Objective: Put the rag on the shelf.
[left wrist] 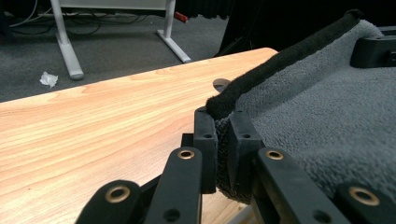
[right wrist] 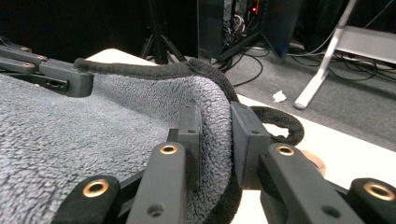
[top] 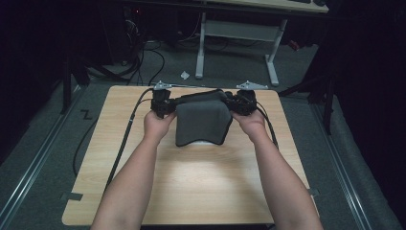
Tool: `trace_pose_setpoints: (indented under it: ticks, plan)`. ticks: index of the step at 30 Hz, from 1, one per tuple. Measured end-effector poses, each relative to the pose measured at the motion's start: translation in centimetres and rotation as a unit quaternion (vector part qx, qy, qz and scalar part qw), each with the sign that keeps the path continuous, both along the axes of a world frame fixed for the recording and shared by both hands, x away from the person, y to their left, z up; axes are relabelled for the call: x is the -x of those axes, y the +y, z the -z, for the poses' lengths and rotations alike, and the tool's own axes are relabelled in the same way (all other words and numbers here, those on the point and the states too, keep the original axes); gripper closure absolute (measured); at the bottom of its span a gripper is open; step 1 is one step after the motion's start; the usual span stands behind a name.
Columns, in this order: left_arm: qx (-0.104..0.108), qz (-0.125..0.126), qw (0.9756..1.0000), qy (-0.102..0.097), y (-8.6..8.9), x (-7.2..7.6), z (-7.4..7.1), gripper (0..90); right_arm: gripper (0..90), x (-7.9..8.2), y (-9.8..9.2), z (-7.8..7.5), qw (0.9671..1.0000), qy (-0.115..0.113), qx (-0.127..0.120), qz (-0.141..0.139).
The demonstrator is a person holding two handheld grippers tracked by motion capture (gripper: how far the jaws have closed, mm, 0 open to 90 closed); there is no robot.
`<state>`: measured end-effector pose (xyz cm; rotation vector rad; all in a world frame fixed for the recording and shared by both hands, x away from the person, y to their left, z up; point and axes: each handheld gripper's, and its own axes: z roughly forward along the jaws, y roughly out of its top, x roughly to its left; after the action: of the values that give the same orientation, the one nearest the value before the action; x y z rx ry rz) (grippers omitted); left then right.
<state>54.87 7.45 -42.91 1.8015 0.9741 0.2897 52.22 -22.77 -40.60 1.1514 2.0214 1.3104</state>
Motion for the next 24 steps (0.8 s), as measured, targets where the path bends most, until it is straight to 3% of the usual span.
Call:
trace_pose_setpoints:
  ticks: [7,16,19,24]
  plan:
    - [0.000,-0.001,1.0000,-0.001,0.3,0.4,0.0,83.8,76.4,-0.2,0.0,0.1,0.9999,0.007,-0.001,-0.009]
    - [0.007,0.002,0.9997,0.022,0.5,0.5,2.2,83.8,75.2,-0.8,-0.1,1.9,0.9991,0.039,-0.012,-0.009]
    - [0.021,0.012,0.9991,0.035,0.7,0.6,2.5,83.4,68.2,-0.9,-0.4,2.3,0.9986,0.046,-0.026,-0.005]
    - [0.004,0.025,0.9992,0.032,0.6,0.9,2.4,80.2,52.3,-1.0,-1.4,2.1,0.9986,0.040,-0.029,0.021]
